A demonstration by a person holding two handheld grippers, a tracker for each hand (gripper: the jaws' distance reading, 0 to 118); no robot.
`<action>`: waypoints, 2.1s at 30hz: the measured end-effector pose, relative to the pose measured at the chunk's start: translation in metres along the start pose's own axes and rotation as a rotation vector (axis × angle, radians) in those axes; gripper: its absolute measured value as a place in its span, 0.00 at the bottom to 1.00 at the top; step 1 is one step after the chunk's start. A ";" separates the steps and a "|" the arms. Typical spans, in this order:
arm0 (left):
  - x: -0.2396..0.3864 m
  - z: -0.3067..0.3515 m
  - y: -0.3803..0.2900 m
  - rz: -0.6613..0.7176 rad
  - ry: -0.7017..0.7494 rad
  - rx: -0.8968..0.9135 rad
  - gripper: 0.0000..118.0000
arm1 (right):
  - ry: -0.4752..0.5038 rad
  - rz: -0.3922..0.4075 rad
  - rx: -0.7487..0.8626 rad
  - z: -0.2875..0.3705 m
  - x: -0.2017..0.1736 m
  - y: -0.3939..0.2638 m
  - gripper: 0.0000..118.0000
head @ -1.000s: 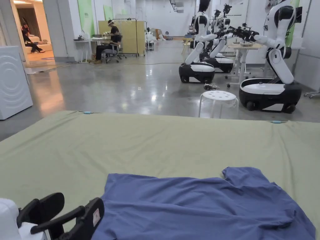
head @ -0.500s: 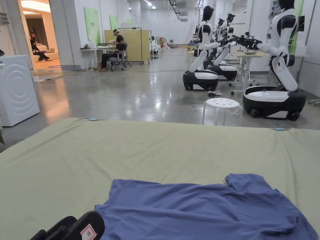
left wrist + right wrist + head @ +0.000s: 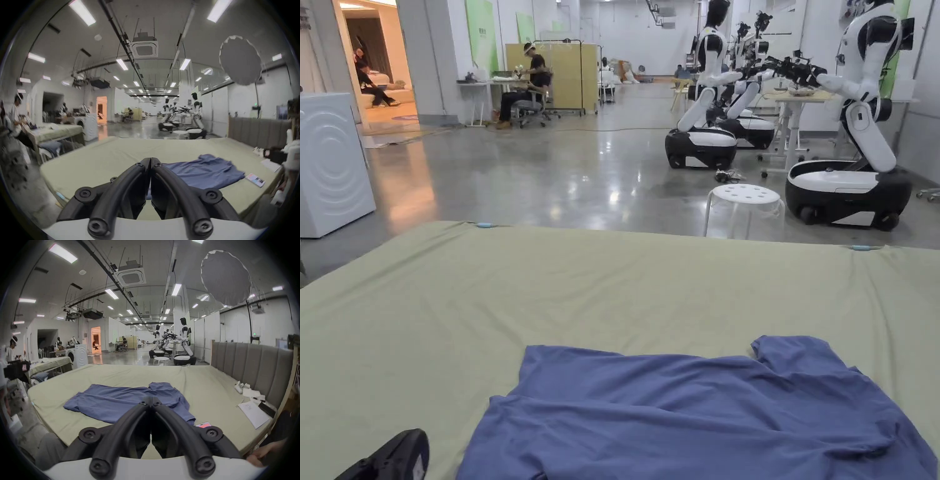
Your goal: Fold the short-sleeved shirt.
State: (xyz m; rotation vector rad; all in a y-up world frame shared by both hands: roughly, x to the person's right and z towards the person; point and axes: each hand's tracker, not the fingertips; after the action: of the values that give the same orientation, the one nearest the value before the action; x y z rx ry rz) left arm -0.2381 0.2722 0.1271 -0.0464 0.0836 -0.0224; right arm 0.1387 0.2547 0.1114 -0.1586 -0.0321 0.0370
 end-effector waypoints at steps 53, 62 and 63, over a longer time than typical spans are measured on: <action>-0.082 -0.255 -0.136 0.285 -0.124 -0.769 0.54 | 0.041 -0.163 -0.254 -0.046 0.042 -0.049 0.00; -0.052 -0.280 -0.144 0.079 -0.072 -0.874 0.21 | 0.006 -0.122 -0.308 -0.061 0.052 -0.054 0.00; -0.050 -0.280 -0.143 0.052 -0.084 -0.900 0.16 | 0.000 -0.113 -0.318 -0.064 0.054 -0.053 0.00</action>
State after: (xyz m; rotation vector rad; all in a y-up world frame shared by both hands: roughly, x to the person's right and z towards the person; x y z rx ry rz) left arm -0.3142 0.1180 -0.1405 -0.9440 0.0054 0.0705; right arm 0.1964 0.1947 0.0576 -0.4749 -0.0469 -0.0813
